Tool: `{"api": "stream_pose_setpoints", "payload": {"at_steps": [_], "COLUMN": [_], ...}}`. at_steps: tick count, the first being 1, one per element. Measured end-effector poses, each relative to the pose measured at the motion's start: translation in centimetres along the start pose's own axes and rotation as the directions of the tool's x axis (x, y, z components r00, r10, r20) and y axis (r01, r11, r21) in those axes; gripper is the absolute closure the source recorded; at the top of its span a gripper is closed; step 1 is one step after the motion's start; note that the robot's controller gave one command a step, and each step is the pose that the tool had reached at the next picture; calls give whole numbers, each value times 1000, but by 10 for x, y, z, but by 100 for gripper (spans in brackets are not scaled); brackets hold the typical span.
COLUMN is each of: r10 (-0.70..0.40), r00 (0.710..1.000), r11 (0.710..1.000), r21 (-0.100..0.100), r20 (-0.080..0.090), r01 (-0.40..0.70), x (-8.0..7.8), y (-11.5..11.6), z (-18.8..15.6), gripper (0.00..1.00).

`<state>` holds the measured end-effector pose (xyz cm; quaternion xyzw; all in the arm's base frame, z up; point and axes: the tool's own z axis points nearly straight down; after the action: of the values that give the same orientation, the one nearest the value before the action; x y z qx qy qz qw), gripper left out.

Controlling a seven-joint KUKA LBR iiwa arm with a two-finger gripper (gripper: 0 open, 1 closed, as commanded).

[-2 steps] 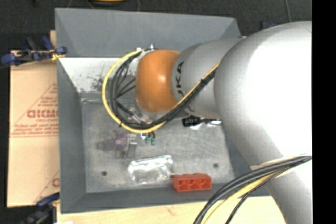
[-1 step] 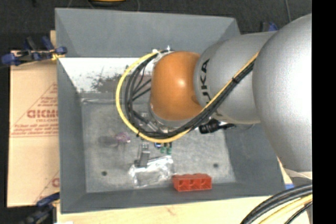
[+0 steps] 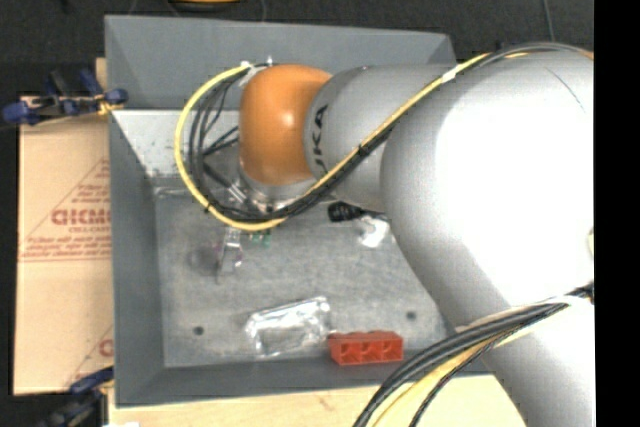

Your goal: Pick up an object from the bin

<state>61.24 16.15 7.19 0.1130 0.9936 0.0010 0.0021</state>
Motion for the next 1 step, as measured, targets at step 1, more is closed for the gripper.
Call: {"api": "stream_pose_setpoints", "payload": {"at_steps": [1], "r10": [0], "r00": [1000], "r11": [1000], "r21": [1], "r20": [0], "r01": [0], "x": [1], "y": [-1], "z": [-3], "gripper": [100]}}
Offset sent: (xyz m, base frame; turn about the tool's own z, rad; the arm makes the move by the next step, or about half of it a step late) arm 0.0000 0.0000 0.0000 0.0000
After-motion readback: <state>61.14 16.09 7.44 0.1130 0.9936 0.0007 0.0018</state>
